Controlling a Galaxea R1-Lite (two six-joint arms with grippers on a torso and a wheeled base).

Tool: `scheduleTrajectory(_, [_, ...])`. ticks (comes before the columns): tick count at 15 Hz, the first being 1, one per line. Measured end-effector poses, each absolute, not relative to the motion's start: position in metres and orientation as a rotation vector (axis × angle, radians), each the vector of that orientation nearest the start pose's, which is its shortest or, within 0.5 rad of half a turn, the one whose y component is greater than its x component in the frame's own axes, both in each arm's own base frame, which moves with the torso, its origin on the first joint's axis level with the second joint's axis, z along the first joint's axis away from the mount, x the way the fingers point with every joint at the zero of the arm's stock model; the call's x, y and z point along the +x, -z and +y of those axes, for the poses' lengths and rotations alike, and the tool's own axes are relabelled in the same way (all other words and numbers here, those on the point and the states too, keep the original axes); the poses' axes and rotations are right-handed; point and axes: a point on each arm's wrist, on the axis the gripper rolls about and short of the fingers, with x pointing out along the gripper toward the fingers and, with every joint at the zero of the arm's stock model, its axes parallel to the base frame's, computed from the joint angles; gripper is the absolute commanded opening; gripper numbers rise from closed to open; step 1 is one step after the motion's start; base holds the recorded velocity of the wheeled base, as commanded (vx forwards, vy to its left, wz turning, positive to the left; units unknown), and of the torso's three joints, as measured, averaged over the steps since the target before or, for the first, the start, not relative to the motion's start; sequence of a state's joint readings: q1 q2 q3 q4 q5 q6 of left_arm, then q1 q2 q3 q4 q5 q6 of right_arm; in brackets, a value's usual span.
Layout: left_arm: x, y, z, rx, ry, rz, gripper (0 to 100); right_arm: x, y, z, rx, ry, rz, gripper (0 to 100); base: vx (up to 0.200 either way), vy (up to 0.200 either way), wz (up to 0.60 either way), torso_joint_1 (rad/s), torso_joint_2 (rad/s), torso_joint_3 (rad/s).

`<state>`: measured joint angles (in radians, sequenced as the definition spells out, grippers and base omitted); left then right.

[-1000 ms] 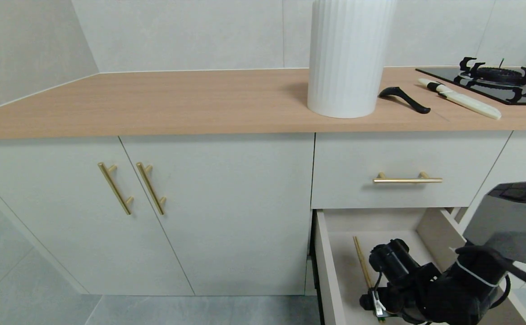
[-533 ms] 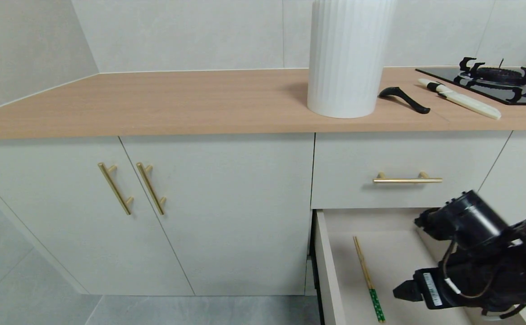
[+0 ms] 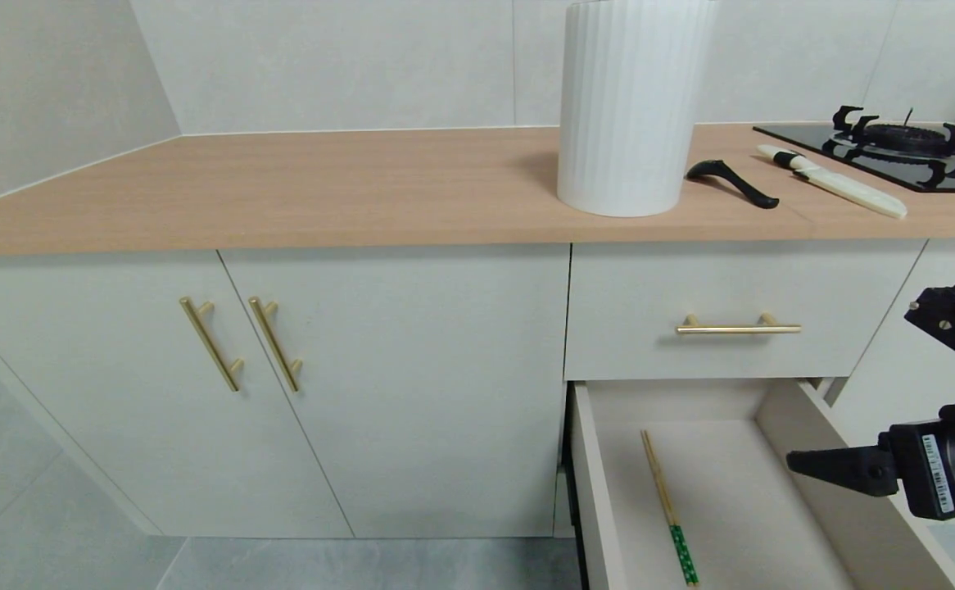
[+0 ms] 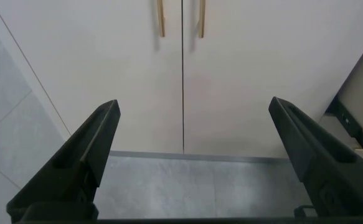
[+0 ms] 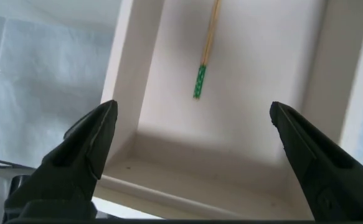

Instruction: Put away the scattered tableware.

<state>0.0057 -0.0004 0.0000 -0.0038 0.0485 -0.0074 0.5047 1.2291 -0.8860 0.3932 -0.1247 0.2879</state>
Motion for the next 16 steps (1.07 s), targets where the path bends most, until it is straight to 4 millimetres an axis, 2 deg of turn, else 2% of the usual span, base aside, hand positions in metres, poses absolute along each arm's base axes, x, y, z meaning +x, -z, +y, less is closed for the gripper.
scheduleTrajectory(3, [-0.0228, -0.0756, 0.0010, -0.008, -0.054, -0.003, 100, 0.1409, -0.2296, 0.0743, 0.049, -0.259, 0.725, 100, 0.000, 0.000, 0.00, 0.089, -0.26, -0.292])
scheduleTrajectory(16, [-0.0229, -0.0759, 0.0010, -0.008, -0.054, -0.004, 100, 0.1427, -0.2227, 0.0756, 0.047, -0.268, 0.723, 100, 0.000, 0.000, 0.00, 0.166, -0.49, -0.301])
